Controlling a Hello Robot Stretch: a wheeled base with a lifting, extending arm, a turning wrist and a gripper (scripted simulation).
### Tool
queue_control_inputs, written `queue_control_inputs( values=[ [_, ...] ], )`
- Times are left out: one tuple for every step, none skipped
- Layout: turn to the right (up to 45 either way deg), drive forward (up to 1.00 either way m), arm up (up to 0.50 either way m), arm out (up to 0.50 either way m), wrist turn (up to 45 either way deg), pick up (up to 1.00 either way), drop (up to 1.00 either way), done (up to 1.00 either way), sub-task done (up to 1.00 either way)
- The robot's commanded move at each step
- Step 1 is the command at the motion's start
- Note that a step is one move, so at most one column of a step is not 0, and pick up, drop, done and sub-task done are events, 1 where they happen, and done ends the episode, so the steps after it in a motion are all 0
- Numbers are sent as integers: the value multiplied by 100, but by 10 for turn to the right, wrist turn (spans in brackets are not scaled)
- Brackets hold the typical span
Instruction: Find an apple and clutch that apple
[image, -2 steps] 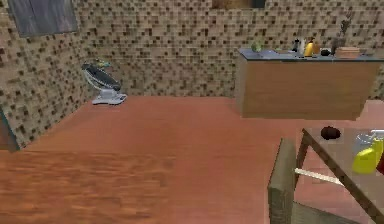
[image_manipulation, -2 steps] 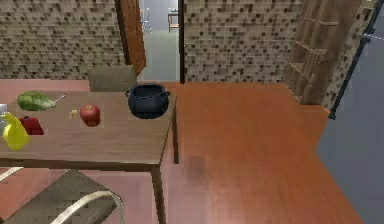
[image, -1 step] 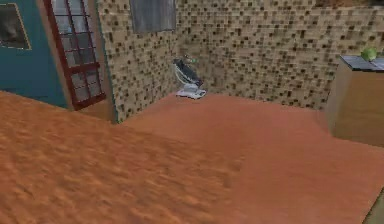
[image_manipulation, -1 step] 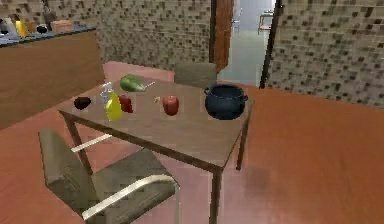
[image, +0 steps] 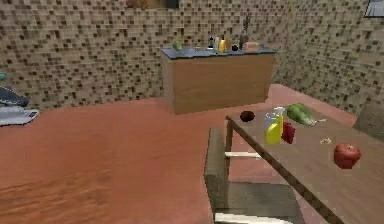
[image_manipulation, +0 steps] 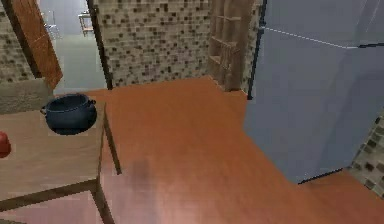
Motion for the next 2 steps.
queue_control_inputs(
  values=[
    [300,0,0,0,0,0,0,0,0],
    [0,50,0,0,0,0,0,0,0]
  ],
)
